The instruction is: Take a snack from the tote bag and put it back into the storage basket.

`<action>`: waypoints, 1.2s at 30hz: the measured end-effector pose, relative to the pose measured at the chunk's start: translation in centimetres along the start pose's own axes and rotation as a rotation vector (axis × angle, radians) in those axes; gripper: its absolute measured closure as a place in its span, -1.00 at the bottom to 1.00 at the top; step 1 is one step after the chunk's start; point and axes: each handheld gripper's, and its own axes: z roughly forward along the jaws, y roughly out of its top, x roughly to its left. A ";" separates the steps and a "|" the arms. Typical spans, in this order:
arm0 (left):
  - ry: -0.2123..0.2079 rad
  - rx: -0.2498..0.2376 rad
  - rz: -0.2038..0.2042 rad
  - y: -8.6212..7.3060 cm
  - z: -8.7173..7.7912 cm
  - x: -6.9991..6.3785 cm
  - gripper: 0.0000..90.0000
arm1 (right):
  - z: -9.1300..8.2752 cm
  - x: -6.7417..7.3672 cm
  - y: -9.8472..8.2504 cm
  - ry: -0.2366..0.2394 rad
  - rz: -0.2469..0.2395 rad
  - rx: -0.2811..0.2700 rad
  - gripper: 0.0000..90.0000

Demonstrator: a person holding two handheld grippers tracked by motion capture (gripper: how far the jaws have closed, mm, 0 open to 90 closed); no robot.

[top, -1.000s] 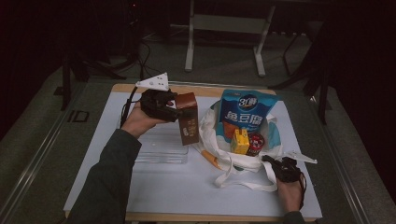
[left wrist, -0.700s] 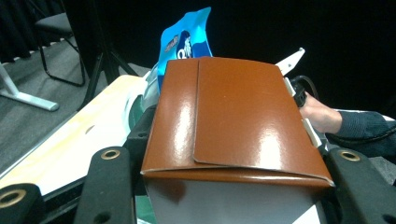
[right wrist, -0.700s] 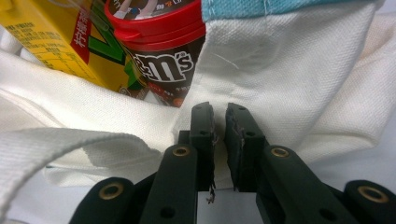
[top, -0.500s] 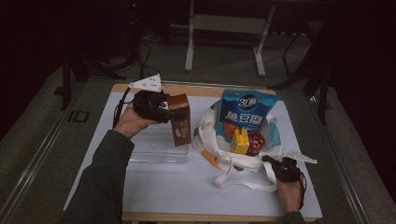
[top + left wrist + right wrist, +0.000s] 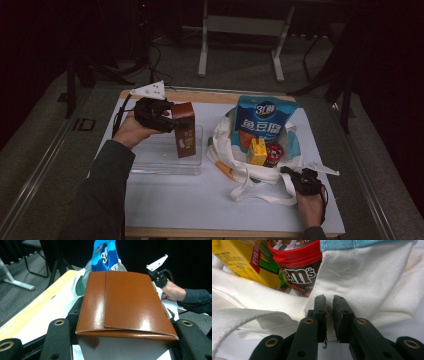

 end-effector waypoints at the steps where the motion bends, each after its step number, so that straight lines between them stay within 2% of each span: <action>1: 0.003 0.006 0.001 -0.1 -0.1 0.0 -0.04 | 0.0 0.0 0.0 0.000 0.001 0.000 0.81; 7: 0.018 0.018 -0.007 -0.7 -0.9 0.3 -0.04 | 0.0 0.0 0.0 0.000 0.000 0.000 0.81; 13: 0.031 0.059 -0.021 -1.6 -1.1 0.7 -0.04 | 0.0 0.0 0.0 -0.001 -0.001 0.000 0.81; 17: 0.030 0.087 -0.020 -2.1 -1.2 1.0 -0.04 | 0.0 0.0 0.0 0.000 -0.001 0.000 0.81; 30: 0.020 0.118 -0.026 -3.1 -1.7 1.3 -0.04 | 0.0 0.0 0.0 0.001 0.000 -0.001 0.81; 36: 0.032 0.155 -0.029 -3.6 -2.0 1.5 -0.04 | 0.0 0.0 0.0 0.002 0.004 0.000 0.81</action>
